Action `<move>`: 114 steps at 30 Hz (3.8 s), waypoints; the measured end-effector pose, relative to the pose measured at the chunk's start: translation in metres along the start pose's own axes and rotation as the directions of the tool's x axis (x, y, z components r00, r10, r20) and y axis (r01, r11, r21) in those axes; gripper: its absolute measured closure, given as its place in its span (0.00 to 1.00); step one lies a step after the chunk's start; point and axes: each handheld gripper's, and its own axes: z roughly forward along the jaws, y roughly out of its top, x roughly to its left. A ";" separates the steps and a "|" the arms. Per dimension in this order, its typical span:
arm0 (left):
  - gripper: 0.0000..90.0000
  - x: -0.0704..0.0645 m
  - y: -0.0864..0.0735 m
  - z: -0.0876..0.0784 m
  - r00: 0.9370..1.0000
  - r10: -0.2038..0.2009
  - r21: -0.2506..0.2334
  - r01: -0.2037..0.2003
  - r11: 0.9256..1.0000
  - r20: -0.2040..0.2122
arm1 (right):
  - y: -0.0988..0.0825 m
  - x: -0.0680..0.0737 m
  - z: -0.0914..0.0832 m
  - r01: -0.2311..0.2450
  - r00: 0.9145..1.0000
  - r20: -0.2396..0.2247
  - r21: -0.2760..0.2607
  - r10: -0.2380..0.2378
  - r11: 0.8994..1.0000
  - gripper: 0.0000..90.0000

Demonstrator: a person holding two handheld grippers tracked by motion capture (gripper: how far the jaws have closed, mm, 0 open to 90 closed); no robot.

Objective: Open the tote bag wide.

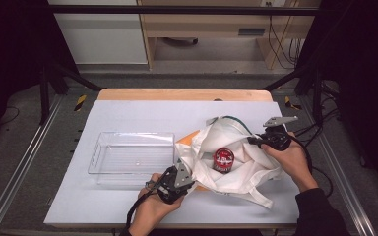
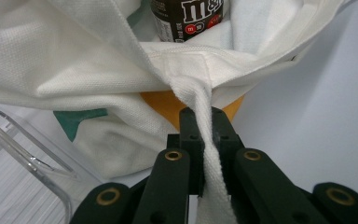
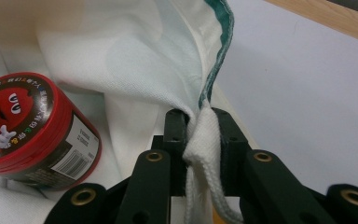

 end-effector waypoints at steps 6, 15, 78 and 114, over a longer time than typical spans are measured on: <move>0.96 0.000 -0.001 0.002 1.000 0.000 0.006 0.000 1.000 -0.002 | -0.001 -0.002 0.004 -0.019 1.000 0.003 0.008 0.019 1.000 0.86; 0.96 -0.001 -0.003 0.003 1.000 -0.001 0.013 0.001 1.000 0.005 | -0.003 -0.008 0.009 -0.032 0.999 0.012 0.029 0.032 0.999 0.86; 0.76 0.000 -0.006 0.004 0.998 -0.055 -0.029 0.056 0.998 0.019 | 0.001 0.000 -0.015 0.047 0.983 0.181 -0.020 -0.043 0.999 0.33; 0.44 0.057 0.099 -0.005 0.992 0.002 -0.150 -0.021 0.988 -0.127 | -0.027 0.036 -0.089 -0.021 0.980 0.197 -0.054 0.032 0.998 0.56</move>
